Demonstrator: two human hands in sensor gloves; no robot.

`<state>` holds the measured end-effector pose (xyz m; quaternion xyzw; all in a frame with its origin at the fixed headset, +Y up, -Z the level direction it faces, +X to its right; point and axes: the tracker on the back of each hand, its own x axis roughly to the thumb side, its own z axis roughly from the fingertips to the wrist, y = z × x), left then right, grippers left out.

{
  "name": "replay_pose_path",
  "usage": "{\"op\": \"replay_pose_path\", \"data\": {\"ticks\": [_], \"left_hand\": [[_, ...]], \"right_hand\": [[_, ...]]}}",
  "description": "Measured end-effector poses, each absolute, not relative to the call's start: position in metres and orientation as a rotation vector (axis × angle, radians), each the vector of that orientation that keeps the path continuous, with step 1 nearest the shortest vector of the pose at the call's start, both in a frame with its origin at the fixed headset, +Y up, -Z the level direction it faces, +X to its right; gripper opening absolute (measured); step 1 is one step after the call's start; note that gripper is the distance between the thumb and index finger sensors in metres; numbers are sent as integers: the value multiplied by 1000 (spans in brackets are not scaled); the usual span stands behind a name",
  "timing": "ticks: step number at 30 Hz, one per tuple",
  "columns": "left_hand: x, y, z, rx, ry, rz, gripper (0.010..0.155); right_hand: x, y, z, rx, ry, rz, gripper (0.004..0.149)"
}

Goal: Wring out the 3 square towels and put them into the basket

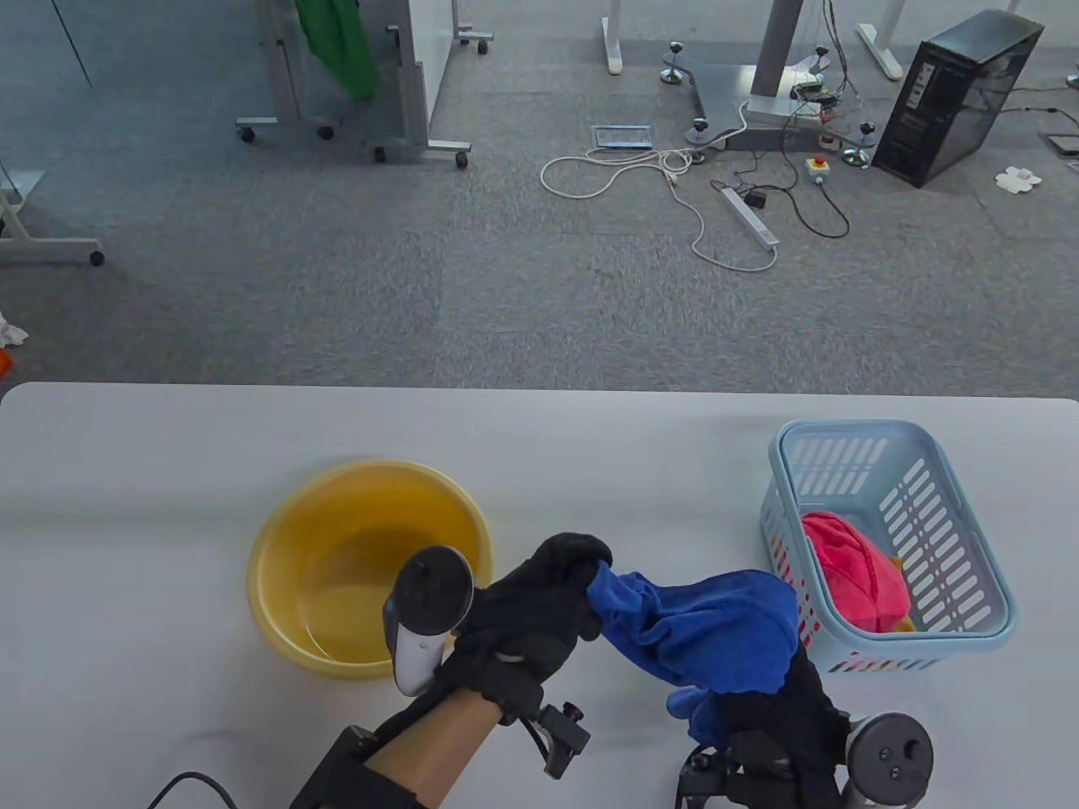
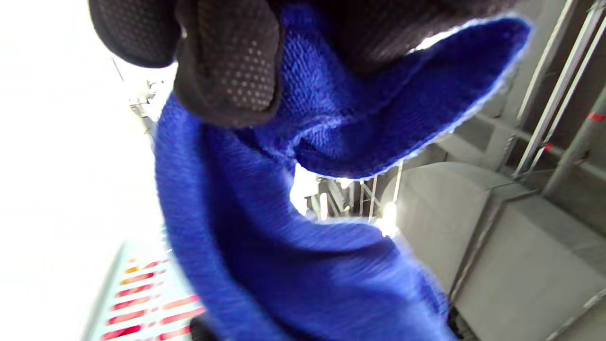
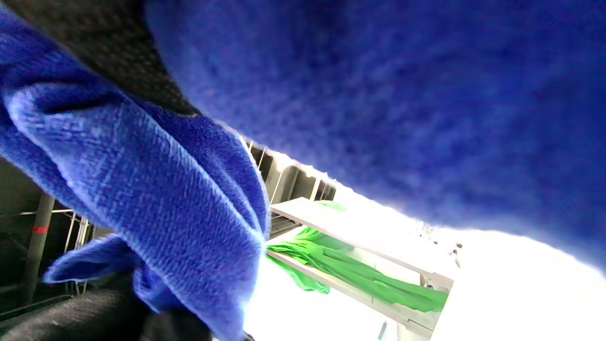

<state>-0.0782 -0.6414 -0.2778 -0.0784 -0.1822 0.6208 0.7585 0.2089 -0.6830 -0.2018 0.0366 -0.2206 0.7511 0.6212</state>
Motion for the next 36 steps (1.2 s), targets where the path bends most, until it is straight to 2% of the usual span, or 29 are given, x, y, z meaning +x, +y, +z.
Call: {"op": "replay_pose_path", "data": {"ticks": [7, 11, 19, 24, 30, 33, 36], "left_hand": [[-74, -681, -278, -194, -355, 1307, 44], [-67, -695, -276, -109, -393, 1050, 43], [-52, -731, -270, -159, -346, 1220, 43], [-44, -741, -264, -65, -434, 1065, 43], [-39, -755, -255, 5, -420, 1142, 43], [-37, -768, -251, -31, -407, 1251, 44], [-36, -778, -248, -138, -440, 1344, 48]], "right_hand": [[209, -684, -202, 106, -511, 1726, 47], [208, -684, -202, 119, -514, 1729, 47], [207, -685, -203, 136, -497, 1684, 47], [205, -685, -204, 143, -484, 1663, 48], [203, -684, -203, 172, -489, 1608, 48], [203, -684, -203, 165, -488, 1611, 47], [204, -686, -204, 150, -489, 1631, 48]]}}
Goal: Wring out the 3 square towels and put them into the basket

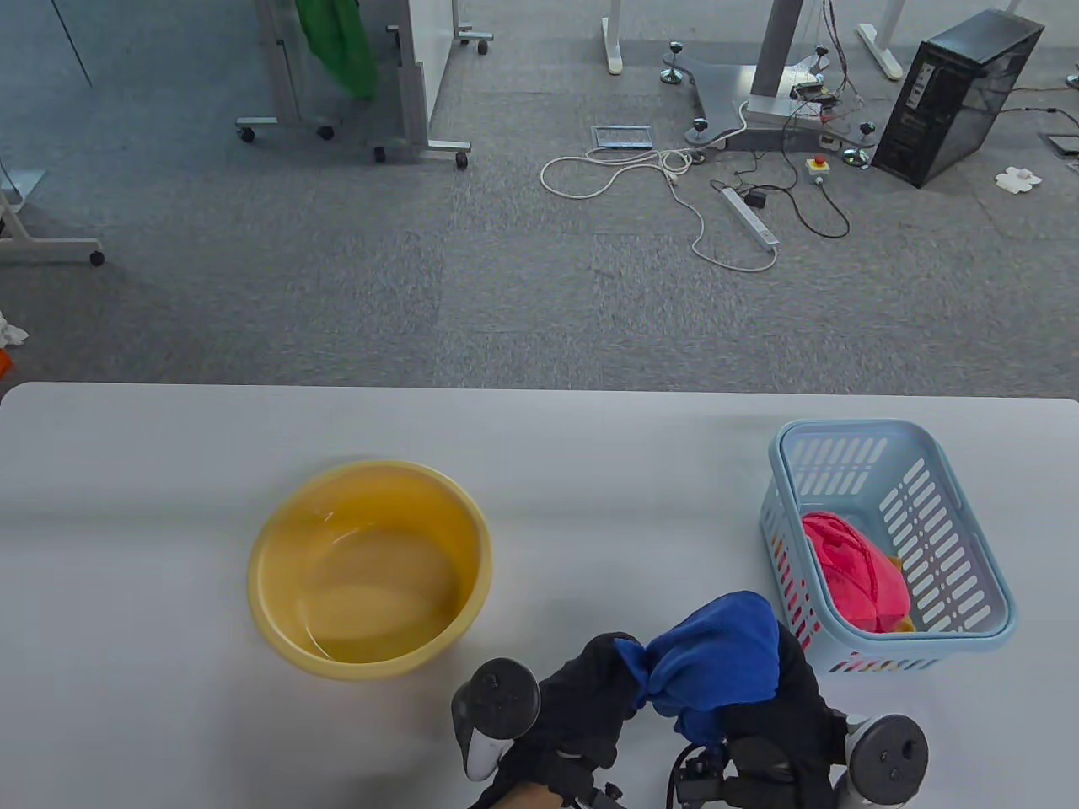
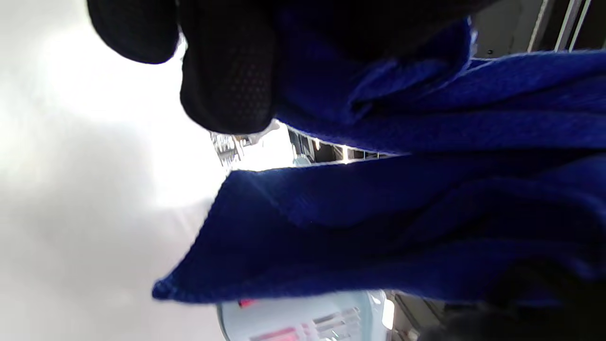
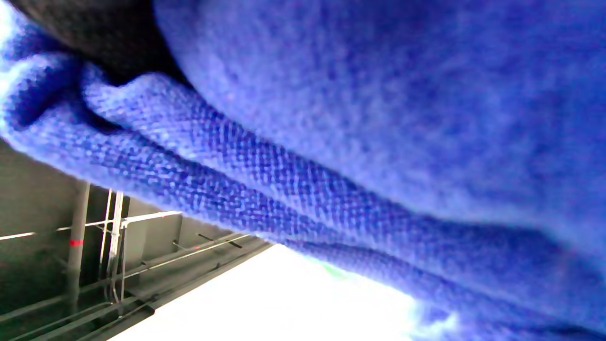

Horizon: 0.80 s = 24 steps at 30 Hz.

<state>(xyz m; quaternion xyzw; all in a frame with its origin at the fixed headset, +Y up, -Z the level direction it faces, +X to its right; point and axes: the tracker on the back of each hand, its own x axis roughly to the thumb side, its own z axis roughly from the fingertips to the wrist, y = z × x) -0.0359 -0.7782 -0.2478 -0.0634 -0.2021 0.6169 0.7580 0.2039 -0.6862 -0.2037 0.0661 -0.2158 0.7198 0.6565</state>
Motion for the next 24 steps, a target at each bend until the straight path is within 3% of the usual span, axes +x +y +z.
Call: {"op": "replay_pose_path", "data": {"ticks": [3, 12, 15, 17, 21, 24], "left_hand": [[-37, -780, -245, -266, -498, 1433, 62], [-44, -779, -245, -313, -579, 1296, 89], [-44, -781, -247, -560, -639, 1286, 104], [-47, -780, -250, -619, -657, 1270, 110], [-56, -773, -255, -588, -643, 1228, 111], [-66, -768, -257, -538, -607, 1064, 110]], "right_hand": [[205, -688, -205, 139, -481, 1632, 48], [216, -687, -204, 88, -479, 1618, 50], [219, -685, -204, 69, -472, 1623, 50], [221, -685, -204, 74, -469, 1618, 50], [225, -684, -203, 64, -485, 1622, 50], [229, -682, -202, 49, -495, 1586, 50]]}}
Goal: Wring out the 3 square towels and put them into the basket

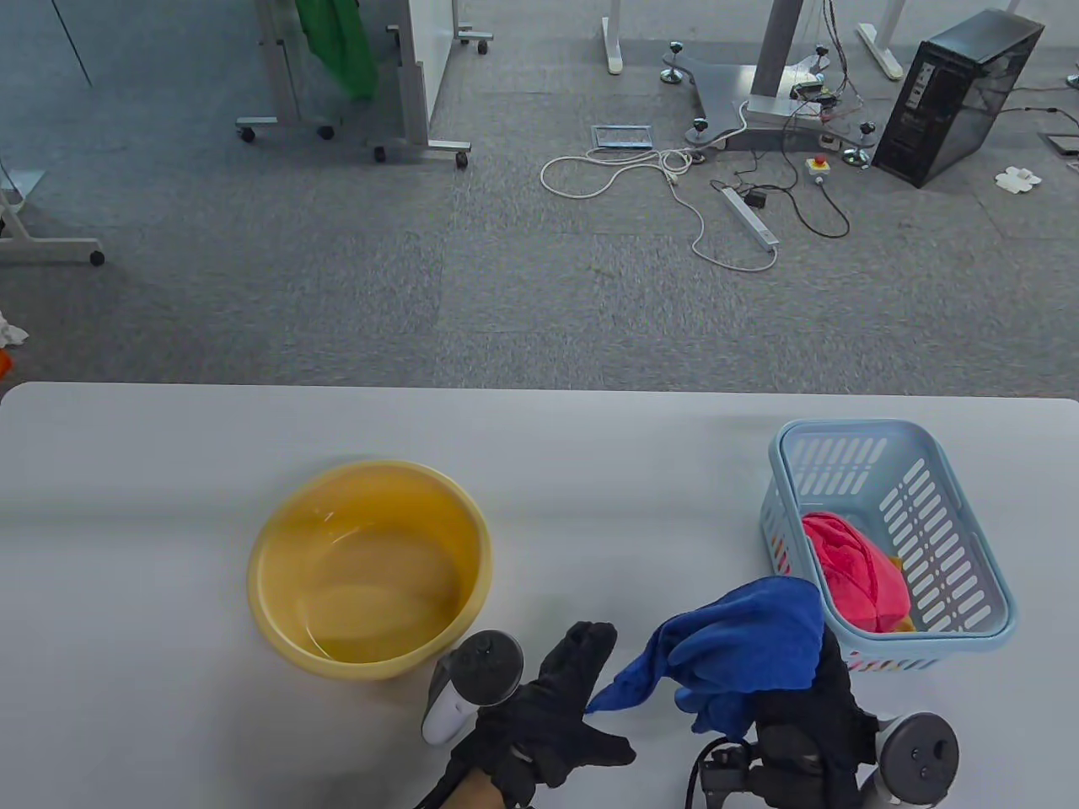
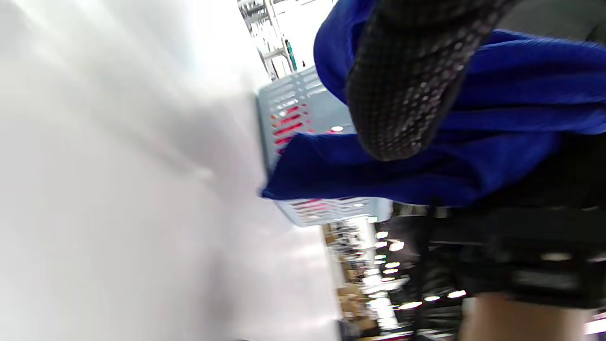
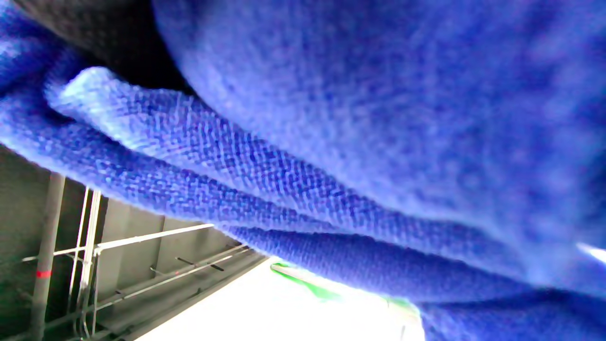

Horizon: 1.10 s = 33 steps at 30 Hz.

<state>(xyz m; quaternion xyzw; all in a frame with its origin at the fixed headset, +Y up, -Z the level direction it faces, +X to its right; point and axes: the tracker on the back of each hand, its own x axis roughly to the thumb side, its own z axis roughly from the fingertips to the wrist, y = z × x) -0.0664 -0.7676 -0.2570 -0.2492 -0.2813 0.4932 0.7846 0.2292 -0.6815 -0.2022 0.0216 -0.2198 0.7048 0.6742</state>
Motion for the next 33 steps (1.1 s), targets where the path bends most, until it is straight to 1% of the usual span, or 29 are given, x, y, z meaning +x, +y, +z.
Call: {"op": "replay_pose_path", "data": {"ticks": [2, 4, 5, 7, 10, 13, 15, 16, 18, 20, 25, 29, 31, 33], "left_hand": [[-67, -770, -257, -520, -607, 1088, 110], [-61, -773, -254, -581, -596, 1222, 109], [-60, -774, -253, -572, -600, 1229, 109], [-55, -772, -252, -495, -610, 1218, 109], [-52, -768, -250, -417, -618, 1219, 111], [-52, -765, -249, -364, -627, 1229, 112], [-51, -765, -249, -362, -656, 1251, 113], [-50, -765, -249, -373, -682, 1282, 114], [-46, -768, -249, -441, -698, 1401, 116], [-39, -772, -248, -545, -729, 1473, 117], [-26, -777, -245, -696, -782, 1470, 115], [-18, -778, -241, -764, -805, 1462, 110], [-15, -778, -240, -762, -810, 1442, 108], [-14, -778, -241, -760, -796, 1449, 101]], "right_hand": [[230, -679, -201, 58, -511, 1575, 50], [232, -678, -201, 62, -536, 1597, 50], [232, -677, -201, 65, -537, 1601, 50], [232, -677, -201, 95, -535, 1603, 50], [229, -675, -202, 143, -520, 1613, 50], [222, -673, -203, 202, -498, 1634, 50], [215, -673, -204, 240, -469, 1626, 50], [211, -673, -205, 262, -444, 1618, 51], [202, -676, -208, 321, -356, 1581, 51], [194, -679, -211, 369, -283, 1536, 51], [184, -681, -212, 408, -238, 1528, 51], [182, -683, -213, 405, -233, 1536, 51], [182, -684, -213, 416, -205, 1537, 51], [182, -684, -213, 417, -217, 1540, 51]]}}
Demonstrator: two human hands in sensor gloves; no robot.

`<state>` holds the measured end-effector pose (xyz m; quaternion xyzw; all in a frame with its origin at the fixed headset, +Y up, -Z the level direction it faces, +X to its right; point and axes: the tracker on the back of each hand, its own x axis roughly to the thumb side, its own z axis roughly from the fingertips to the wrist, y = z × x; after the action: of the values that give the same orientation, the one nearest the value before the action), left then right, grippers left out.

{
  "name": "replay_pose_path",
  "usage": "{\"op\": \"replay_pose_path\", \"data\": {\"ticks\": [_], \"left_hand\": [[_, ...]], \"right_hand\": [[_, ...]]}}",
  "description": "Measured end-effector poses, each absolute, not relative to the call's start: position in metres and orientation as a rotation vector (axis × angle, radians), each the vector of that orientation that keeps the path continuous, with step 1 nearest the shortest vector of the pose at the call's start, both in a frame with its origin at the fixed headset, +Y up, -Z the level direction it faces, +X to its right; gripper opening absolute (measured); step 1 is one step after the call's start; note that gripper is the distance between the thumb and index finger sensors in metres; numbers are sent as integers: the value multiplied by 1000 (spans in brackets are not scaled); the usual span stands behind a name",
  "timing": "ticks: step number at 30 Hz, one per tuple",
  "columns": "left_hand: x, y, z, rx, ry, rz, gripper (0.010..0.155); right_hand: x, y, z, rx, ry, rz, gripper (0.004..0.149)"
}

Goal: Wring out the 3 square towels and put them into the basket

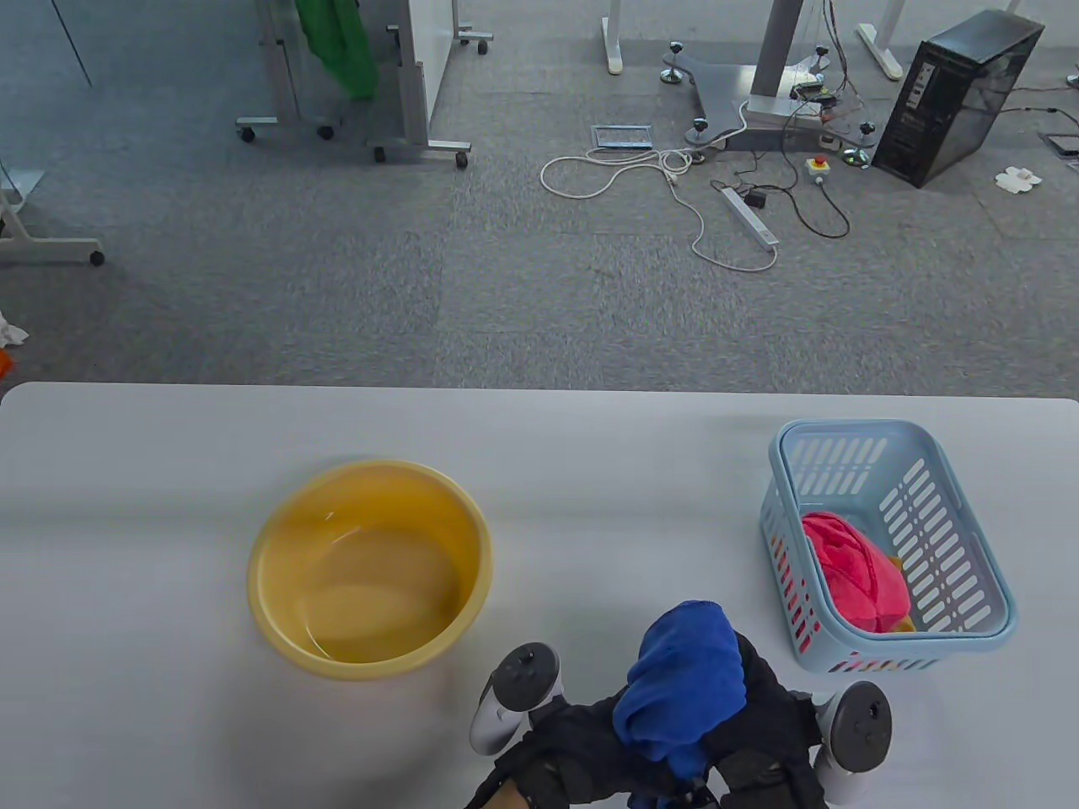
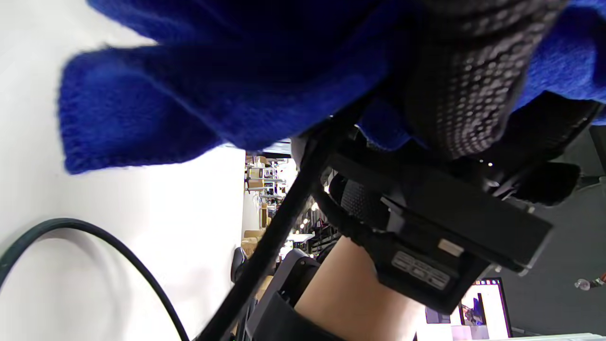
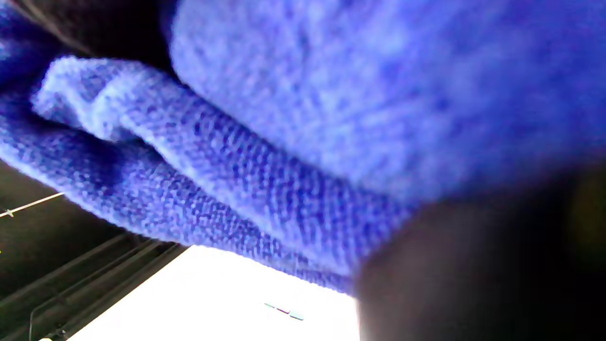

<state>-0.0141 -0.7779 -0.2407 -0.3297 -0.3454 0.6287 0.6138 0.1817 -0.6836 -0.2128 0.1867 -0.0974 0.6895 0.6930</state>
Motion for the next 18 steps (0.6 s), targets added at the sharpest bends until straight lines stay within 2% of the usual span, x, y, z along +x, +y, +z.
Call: {"op": "replay_pose_path", "data": {"ticks": [4, 8, 10, 18], "left_hand": [[-17, -778, -245, -727, -773, 1420, 75], [-27, -779, -248, -666, -687, 1424, 58], [-33, -776, -251, -587, -667, 1395, 55], [-51, -766, -256, -443, -570, 1404, 49]], "right_hand": [[182, -683, -212, 410, -244, 1564, 52], [192, -679, -210, 370, -287, 1595, 52], [197, -677, -208, 345, -321, 1614, 52], [207, -674, -208, 301, -331, 1655, 54]]}}
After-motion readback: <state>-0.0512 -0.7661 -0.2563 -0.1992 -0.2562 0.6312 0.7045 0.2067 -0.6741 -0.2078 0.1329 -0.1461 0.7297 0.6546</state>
